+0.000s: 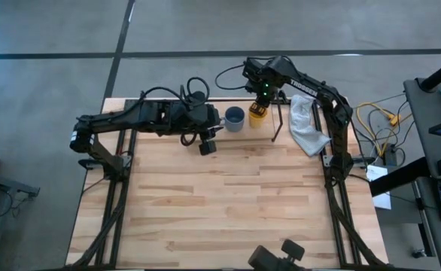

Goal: Stack small to large cups/mugs on shelf
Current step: Return to Home Position

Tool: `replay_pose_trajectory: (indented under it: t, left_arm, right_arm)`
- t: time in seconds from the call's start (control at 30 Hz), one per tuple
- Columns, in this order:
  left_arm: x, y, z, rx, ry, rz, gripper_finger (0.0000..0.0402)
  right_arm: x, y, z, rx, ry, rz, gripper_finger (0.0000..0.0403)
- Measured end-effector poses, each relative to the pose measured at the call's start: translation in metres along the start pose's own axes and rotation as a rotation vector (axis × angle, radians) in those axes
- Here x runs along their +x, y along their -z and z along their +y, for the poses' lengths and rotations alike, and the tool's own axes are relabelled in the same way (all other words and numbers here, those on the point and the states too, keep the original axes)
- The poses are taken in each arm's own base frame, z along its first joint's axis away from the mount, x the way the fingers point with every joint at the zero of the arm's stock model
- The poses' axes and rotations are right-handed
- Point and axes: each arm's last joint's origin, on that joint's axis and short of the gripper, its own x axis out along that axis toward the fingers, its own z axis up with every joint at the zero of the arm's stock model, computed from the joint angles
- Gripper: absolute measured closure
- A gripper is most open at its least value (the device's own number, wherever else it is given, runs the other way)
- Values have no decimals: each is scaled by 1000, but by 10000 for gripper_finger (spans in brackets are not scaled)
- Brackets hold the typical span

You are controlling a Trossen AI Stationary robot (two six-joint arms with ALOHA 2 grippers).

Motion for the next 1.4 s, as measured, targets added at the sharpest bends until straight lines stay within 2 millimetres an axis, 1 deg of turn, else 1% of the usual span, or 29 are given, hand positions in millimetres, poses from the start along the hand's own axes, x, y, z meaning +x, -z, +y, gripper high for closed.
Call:
replay_pose_trajectory:
  t: [0.1,0.2,0.3,0.43,0.53,0.6,0.67,0.77,0.83,0.9,0.97,1.1,1.23,1.3,1.4]
  left_arm:
    - [-2,0,1,1,-6,1,304]
    - [-9,3,4,12,-45,17,304]
    - [-19,7,9,23,-111,39,304]
    - [-36,12,17,27,-165,53,304]
    - [-51,17,22,4,-166,56,304]
    - [-63,19,26,-68,-168,37,304]
    - [-71,23,29,-139,-169,38,304]
    - [-85,35,33,-223,-173,65,304]
    - [-93,43,35,-280,-174,78,304]
    - [-100,55,35,-319,-172,101,304]
    - [-105,66,35,-344,-166,96,304]
    - [-109,94,32,-385,-150,74,304]
    - [-107,125,27,-412,-109,28,304]
    - [-104,142,23,-427,-53,2,304]
    - [-97,165,18,-456,33,-58,304]
  right_arm:
    - [-6,7,0,-2,-4,32,349]
    - [-20,17,1,-9,8,31,349]
    - [-43,30,2,59,13,-13,349]
    - [-79,53,5,158,18,-115,349]
    - [-110,76,13,224,6,-205,349]
    - [-130,94,21,228,-8,-271,349]
    - [-147,113,33,202,-28,-331,349]
    - [-165,147,52,121,-64,-401,349]
    - [-172,170,63,89,-96,-441,349]
    - [-174,191,73,74,-140,-495,349]
    - [-172,208,82,54,-190,-556,349]
    - [-158,237,95,-7,-311,-698,349]
    - [-131,256,107,-84,-422,-824,349]
    - [-115,262,112,-107,-470,-880,349]
    - [-87,267,118,-112,-532,-974,349]
